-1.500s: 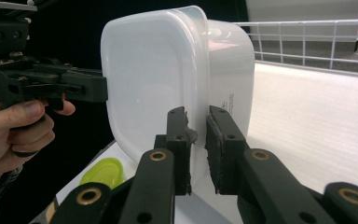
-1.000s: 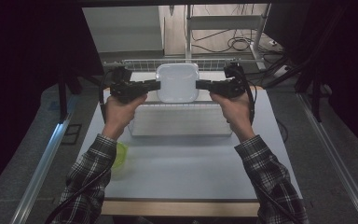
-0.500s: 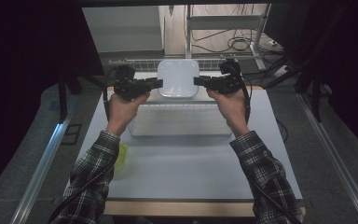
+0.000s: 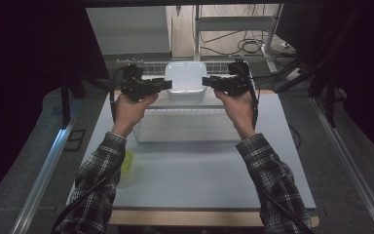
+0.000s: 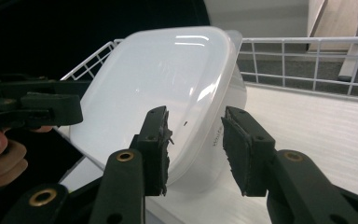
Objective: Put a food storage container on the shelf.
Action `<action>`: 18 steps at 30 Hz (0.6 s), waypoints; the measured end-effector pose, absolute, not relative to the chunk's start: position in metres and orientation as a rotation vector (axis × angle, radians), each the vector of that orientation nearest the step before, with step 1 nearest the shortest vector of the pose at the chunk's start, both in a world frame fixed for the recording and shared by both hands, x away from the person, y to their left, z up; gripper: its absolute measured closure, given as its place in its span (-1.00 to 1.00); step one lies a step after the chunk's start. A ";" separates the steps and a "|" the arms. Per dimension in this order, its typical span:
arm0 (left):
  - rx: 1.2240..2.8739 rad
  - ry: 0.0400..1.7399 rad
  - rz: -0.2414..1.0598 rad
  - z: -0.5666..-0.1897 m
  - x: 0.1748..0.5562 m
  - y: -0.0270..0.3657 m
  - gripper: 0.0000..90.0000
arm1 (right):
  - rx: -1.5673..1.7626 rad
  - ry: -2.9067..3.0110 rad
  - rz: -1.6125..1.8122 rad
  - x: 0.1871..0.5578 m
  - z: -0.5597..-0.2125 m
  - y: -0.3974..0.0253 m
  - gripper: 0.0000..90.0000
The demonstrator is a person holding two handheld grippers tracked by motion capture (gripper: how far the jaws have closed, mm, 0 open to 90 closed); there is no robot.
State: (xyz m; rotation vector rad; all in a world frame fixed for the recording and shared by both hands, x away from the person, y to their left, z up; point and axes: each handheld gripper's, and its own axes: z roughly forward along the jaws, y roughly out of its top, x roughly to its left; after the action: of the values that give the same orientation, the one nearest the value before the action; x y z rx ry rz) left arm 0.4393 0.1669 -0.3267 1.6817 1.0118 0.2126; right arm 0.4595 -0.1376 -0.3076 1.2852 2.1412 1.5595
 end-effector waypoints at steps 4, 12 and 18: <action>1.655 1.038 0.222 -0.327 0.446 0.166 0.17 | 1.292 2.120 1.550 0.462 -0.307 -0.135 0.37; 1.680 1.026 0.273 -0.324 0.446 0.163 0.16 | 1.297 2.092 1.556 0.467 -0.308 -0.136 0.38; 1.696 0.979 0.284 -0.321 0.433 0.167 0.05 | 1.261 2.101 1.583 0.460 -0.305 -0.143 0.31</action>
State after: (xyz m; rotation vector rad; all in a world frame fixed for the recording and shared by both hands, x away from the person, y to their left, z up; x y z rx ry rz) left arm 0.4325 0.1667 -0.3211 1.6963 0.9789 0.2844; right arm 0.4605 -0.1426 -0.3045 1.2610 2.1007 1.5833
